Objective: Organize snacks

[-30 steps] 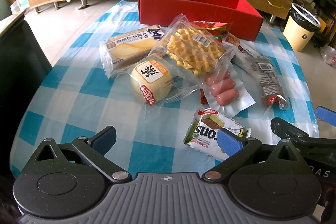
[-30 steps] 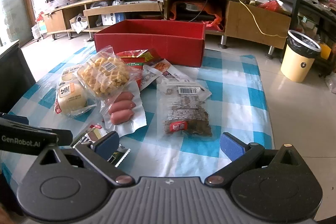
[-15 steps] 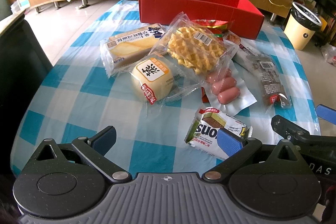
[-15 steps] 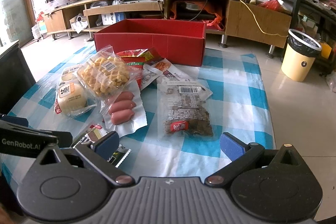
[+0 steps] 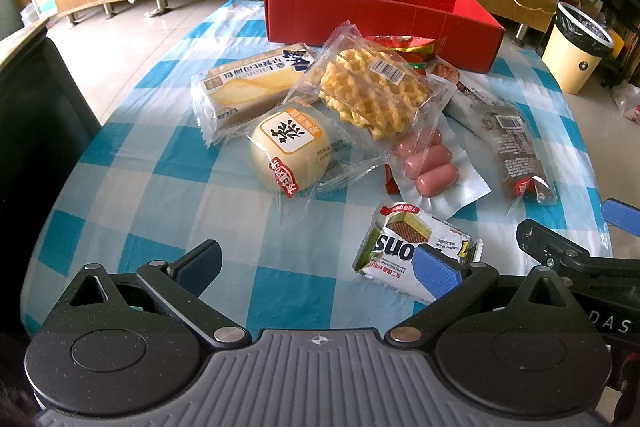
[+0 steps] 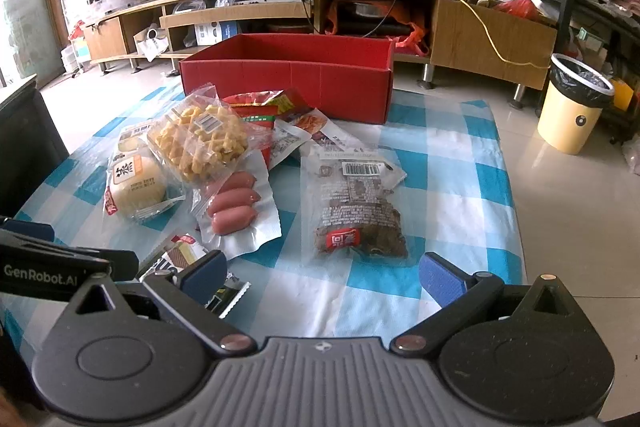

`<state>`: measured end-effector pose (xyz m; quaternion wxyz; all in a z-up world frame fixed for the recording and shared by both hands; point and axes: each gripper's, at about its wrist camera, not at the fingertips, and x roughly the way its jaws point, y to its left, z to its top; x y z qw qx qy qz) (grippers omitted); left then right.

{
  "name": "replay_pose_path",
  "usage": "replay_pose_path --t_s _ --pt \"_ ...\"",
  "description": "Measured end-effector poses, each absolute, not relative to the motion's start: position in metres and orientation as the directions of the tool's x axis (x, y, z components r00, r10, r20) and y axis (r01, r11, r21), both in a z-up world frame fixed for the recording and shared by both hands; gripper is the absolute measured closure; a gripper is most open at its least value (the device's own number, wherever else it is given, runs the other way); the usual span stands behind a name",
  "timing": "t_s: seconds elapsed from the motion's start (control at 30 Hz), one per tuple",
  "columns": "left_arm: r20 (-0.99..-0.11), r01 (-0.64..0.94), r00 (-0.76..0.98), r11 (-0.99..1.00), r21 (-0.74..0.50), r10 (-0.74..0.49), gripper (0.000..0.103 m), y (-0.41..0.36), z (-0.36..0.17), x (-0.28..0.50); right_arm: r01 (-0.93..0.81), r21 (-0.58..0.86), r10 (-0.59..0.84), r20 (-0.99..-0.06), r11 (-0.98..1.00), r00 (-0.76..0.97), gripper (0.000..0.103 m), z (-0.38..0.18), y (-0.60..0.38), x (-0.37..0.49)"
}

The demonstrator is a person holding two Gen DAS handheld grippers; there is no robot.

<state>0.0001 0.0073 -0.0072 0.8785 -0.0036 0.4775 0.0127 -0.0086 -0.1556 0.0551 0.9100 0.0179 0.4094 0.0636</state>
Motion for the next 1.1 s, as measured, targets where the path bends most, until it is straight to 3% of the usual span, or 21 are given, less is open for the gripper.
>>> replay_pose_path --t_s 0.73,1.1 --pt "-0.851 -0.016 0.524 0.999 0.029 0.033 0.001 0.014 -0.012 -0.006 -0.154 0.096 0.172 -0.760 0.983 0.626 0.001 0.052 -0.150 -0.007" --pt "-0.831 -0.055 0.556 0.998 -0.005 0.027 0.000 0.053 0.011 -0.016 -0.537 0.039 0.349 -0.800 0.843 0.489 0.006 0.048 -0.096 0.007"
